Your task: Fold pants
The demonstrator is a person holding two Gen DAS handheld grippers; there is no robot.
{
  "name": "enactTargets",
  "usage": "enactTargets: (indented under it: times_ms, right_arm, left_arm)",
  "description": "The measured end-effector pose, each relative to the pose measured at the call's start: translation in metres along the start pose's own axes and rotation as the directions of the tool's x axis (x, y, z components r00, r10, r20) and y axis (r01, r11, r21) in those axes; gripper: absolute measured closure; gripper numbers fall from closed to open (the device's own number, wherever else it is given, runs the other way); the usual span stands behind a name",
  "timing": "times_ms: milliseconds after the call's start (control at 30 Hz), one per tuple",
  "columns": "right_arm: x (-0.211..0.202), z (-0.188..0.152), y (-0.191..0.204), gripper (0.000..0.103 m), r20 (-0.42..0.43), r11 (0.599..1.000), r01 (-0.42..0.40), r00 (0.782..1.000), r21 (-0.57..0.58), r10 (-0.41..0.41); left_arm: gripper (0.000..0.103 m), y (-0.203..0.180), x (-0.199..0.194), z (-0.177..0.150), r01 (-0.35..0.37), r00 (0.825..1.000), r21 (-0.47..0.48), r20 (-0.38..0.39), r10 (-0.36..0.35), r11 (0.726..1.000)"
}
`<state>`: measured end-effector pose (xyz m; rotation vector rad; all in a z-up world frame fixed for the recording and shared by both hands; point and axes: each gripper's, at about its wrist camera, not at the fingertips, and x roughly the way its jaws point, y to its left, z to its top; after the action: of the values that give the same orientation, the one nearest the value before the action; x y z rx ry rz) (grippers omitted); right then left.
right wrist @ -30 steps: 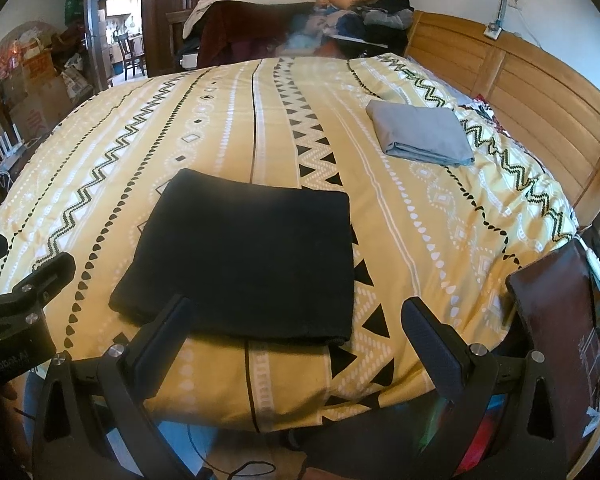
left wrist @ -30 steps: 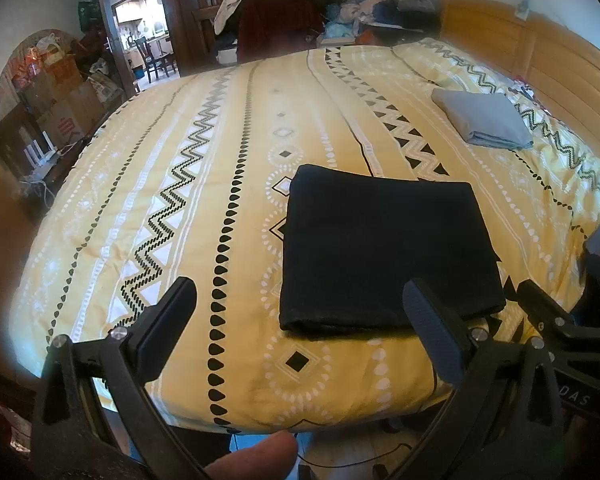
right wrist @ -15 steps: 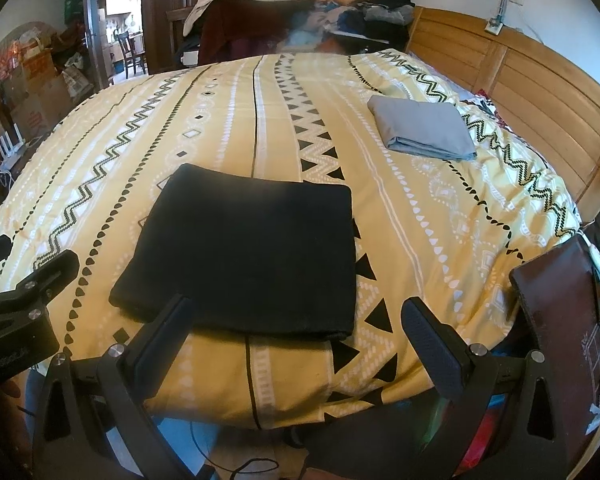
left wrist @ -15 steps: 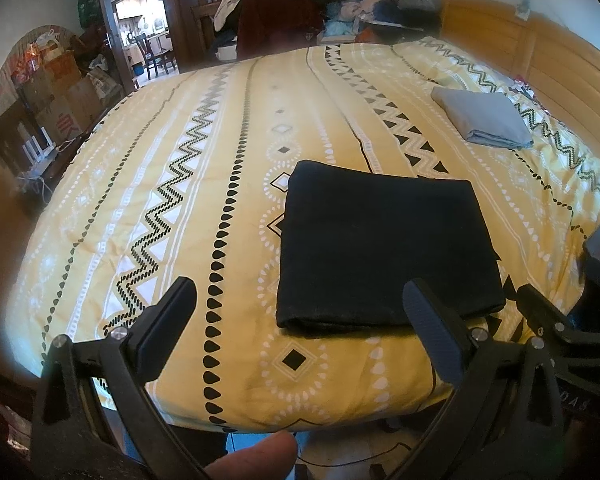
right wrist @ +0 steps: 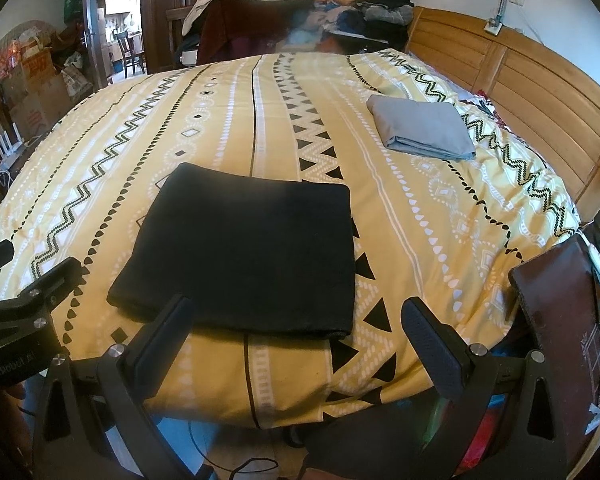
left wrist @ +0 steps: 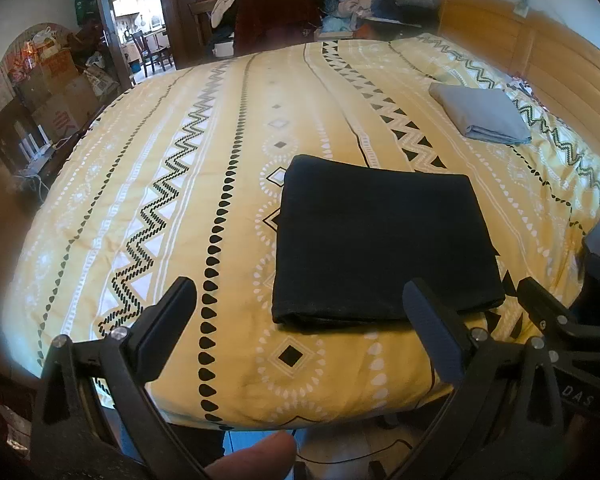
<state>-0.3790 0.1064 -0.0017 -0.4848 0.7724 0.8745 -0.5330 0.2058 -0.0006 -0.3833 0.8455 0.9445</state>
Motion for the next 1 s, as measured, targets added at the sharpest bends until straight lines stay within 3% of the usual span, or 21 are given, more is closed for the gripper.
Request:
enactTargets:
  times_ms: [1000]
  right_arm:
    - [-0.0012,-0.0001,-0.0055,0.000,0.001,1.000,-0.002,1.000,0.007,0.002]
  left_arm:
    - [0.000,-0.0085,-0.0041,0.0046,0.012,1.000,0.039,0.010,-0.012,0.999]
